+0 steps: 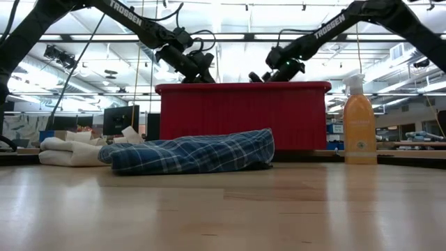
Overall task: Fold Laundry from Bin
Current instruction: Remove the dark gray shorts from the red organizer bin
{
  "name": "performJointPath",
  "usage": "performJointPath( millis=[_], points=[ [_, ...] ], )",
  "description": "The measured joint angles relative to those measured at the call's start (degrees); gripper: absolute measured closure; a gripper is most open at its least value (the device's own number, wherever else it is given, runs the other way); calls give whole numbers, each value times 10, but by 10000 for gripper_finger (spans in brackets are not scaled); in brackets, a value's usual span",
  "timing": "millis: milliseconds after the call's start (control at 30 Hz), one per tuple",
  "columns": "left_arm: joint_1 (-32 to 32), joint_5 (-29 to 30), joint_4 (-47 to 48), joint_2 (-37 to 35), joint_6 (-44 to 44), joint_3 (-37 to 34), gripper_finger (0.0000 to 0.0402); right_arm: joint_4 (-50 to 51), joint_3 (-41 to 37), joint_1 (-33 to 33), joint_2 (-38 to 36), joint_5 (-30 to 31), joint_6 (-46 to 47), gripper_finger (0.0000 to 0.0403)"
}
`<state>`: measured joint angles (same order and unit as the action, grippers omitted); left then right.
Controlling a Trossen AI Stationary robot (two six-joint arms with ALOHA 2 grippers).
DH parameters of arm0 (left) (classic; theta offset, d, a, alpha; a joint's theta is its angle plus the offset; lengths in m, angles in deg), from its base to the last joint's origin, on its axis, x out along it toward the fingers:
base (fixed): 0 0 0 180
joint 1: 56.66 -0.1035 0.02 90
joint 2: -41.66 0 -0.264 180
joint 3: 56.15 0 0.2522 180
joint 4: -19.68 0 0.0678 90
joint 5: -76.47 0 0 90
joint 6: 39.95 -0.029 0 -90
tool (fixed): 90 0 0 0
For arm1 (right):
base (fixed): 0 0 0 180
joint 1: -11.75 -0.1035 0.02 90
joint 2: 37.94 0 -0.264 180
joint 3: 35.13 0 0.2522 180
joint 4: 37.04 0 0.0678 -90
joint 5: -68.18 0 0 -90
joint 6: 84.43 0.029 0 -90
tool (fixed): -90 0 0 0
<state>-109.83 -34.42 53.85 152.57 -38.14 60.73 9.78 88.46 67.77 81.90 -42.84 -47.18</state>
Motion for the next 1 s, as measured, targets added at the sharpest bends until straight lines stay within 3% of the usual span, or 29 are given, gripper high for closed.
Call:
performJointPath(
  millis=[267, 467, 633, 800, 1000],
  points=[
    [0, 0, 12, 0, 0, 0, 257, 143, 31, 19, -1, 23, -12, 7],
    [0, 0, 0, 0, -1, 0, 257, 149, 28, 20, 7, -39, 14, 7],
    [0, 0, -5, 0, 0, 0, 257, 37, -29, 18, 43, -76, 61, 7],
    [0, 0, -4, 0, 4, 0, 257, -149, -53, 10, 85, -88, 142, 7],
    [0, 0, 0, 0, 4, 0, 257, -374, -51, 2, 95, -44, 198, 7]
  ],
)
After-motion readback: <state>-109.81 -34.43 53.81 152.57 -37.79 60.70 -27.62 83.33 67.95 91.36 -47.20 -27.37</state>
